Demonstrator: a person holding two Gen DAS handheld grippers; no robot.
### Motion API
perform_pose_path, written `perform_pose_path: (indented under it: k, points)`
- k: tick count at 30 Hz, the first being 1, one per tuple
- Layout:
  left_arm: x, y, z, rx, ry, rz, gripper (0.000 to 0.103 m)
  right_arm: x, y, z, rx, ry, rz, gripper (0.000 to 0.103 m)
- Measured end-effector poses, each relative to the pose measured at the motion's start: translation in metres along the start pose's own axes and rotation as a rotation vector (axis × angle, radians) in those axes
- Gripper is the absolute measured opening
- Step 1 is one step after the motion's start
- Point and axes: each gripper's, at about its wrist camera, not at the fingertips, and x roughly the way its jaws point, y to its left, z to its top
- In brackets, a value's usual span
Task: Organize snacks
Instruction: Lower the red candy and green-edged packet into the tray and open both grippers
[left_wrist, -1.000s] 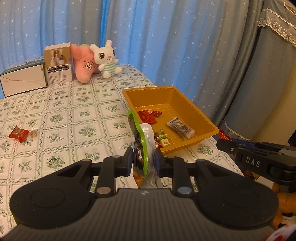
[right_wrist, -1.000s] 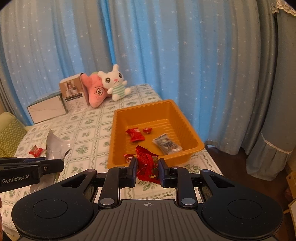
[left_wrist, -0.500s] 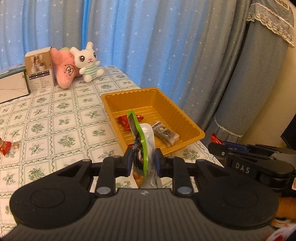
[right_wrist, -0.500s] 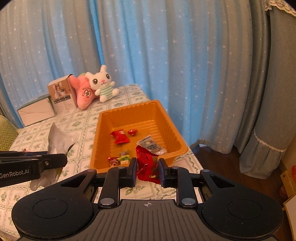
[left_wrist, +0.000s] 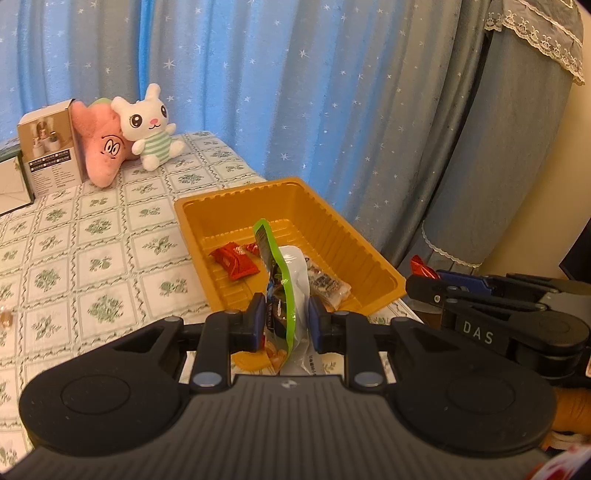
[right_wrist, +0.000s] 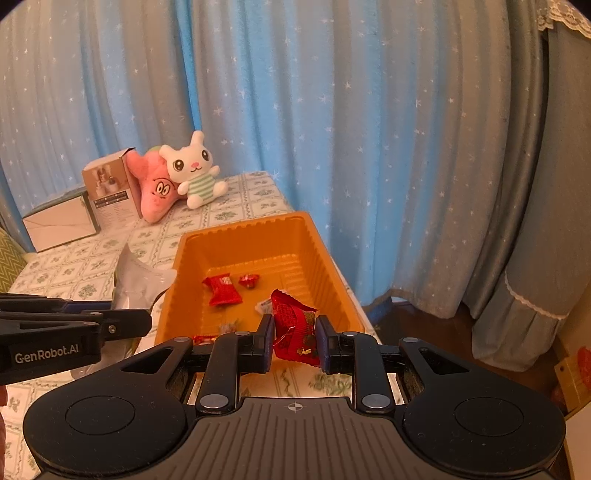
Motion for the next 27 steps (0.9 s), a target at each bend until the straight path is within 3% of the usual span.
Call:
perform_pose_path:
  k: [17, 27]
  points:
    - [0.078, 0.025, 0.030, 0.001, 0.040, 0.009, 0.022, 0.078, -0.004, 0.034, -0.029, 0.043, 0.028, 0.024]
    - [0.111, 0.030, 0.031, 0.017, 0.083, 0.000, 0.025, 0.105, -0.005, 0.037, -0.024, 0.070, 0.027, 0.024]
